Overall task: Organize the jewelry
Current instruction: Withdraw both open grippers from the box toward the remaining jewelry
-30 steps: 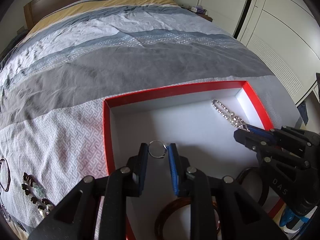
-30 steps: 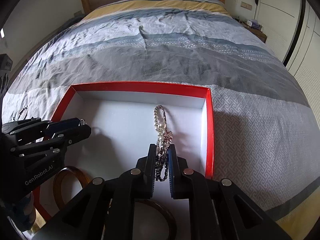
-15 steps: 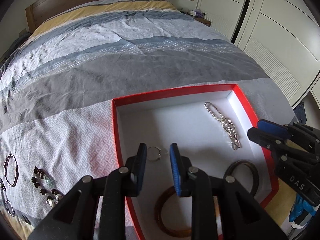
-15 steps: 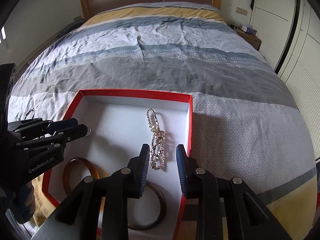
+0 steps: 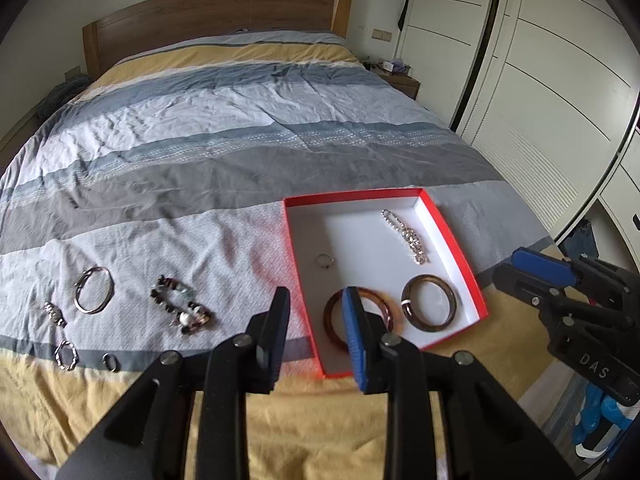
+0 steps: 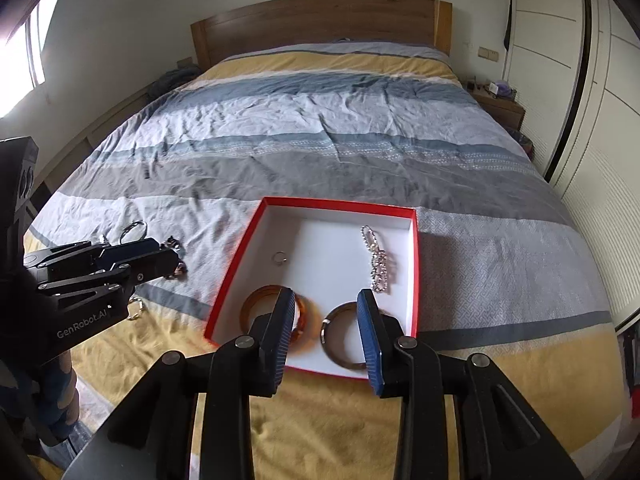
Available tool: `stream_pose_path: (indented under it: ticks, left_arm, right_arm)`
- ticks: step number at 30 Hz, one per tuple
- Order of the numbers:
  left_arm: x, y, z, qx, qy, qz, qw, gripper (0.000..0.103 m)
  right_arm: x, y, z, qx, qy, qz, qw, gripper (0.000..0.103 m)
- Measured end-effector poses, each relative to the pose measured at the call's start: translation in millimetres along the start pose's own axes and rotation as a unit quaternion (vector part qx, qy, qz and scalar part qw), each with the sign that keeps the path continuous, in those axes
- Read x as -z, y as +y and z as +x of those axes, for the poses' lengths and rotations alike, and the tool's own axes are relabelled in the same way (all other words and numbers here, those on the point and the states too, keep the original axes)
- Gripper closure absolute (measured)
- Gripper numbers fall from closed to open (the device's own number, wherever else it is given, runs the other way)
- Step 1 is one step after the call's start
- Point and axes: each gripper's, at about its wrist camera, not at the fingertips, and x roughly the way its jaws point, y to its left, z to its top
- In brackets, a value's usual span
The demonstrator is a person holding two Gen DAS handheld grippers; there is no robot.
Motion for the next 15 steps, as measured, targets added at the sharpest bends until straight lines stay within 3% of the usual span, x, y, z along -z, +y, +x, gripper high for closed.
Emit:
stream_pose_path:
  ticks: [7,15]
  left_arm:
    - [51.2,43.0,-70.3,-0.046,-0.016,-0.018,0.9986,0.077]
    - [109.8,98.2,-137.4,-0.098,-0.039,-0.066,0.9922,0.077]
  right_arm:
    - [25.5,52.1,-57.0,-0.002,-0.022,-0.002,1.000,0.062]
    - [58.8,114.1,-102.1,0.012,-0.042,-0.025,0.999,0.062]
